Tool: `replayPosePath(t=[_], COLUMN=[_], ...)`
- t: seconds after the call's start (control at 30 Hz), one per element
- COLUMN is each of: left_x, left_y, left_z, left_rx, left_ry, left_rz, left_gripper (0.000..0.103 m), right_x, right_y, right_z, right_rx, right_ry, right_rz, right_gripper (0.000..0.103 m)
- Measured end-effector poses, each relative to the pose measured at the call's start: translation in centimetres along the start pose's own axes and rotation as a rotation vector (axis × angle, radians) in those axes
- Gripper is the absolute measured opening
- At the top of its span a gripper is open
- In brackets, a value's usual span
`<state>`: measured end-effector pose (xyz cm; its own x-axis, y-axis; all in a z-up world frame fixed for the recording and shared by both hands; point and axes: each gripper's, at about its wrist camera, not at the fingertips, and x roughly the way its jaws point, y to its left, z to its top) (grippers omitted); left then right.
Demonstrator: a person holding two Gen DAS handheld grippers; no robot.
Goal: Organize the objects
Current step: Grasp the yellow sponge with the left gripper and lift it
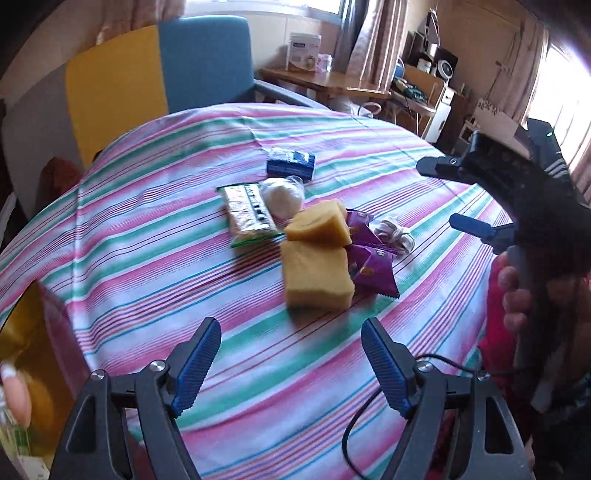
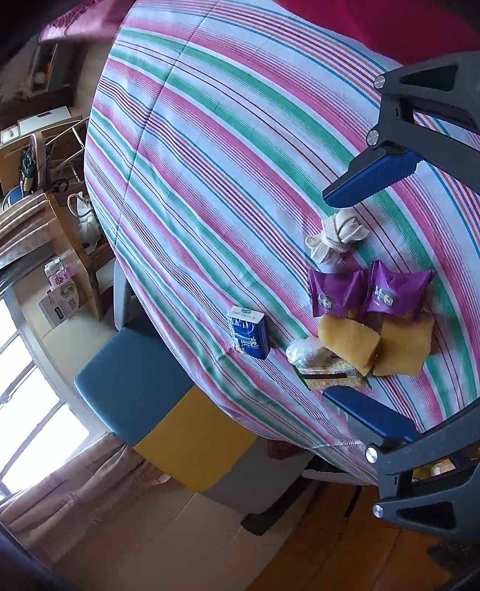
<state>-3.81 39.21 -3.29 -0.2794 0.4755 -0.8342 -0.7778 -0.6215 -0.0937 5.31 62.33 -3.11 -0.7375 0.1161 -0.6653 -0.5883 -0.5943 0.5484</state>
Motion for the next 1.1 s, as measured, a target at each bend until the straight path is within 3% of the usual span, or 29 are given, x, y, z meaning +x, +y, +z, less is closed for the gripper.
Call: replayPosePath(t=[0.33,0.47,0.53,0.57,0.6,0.67,0.87,1.1], left_x=[6.9,9.2,10.1,10.1,9.8,9.0,4.2,-0.8], left_y=[-1.7,-1.5,-1.0,-0.8,-0.5,-0.3,1.1,2.2], left_z=[3.2,3.6,3.5,3.3,3.1,2.4,-0.7,-4.1], left_rx=[0.013,-0.013,-0.027,-0.046,-0.069,-0.067,-0.113,-0.149], left_ry=[0.062,0.089,0.118,0.118,0.111,0.097,0.030,-0.015], left_rz=[-0.001,0.041,0.033,-0.008,-0.054,-0.032,-0.079,-0.058], left_gripper=[0.085,0.084,0.080,0.067,0.061,0.060,0.060,0.060], right_x=[0.2,0.3,0.3,0.3,0.3,0.4,0.8,1.9], right_y=[-0.1,0.0,0.0,0.0,0.0,0.1,1.1,2.3], right_z=[0.0,0.0,0.0,0.0,0.1,0.1,-0.1,-0.6], right_rx=[0.020,0.014,0.010,0.009,0.008,0.004,-0.065,-0.147], right_ry=[0.018,0.021,0.020,0.019,0.020,0.020,0.039,0.088], right_rz=[0.048,0.047,0.046,0.044,0.042,0.033,-0.016,-0.071], right_gripper=[0.099,0.099,0.099,0.099,0.099,0.099,0.099,0.098])
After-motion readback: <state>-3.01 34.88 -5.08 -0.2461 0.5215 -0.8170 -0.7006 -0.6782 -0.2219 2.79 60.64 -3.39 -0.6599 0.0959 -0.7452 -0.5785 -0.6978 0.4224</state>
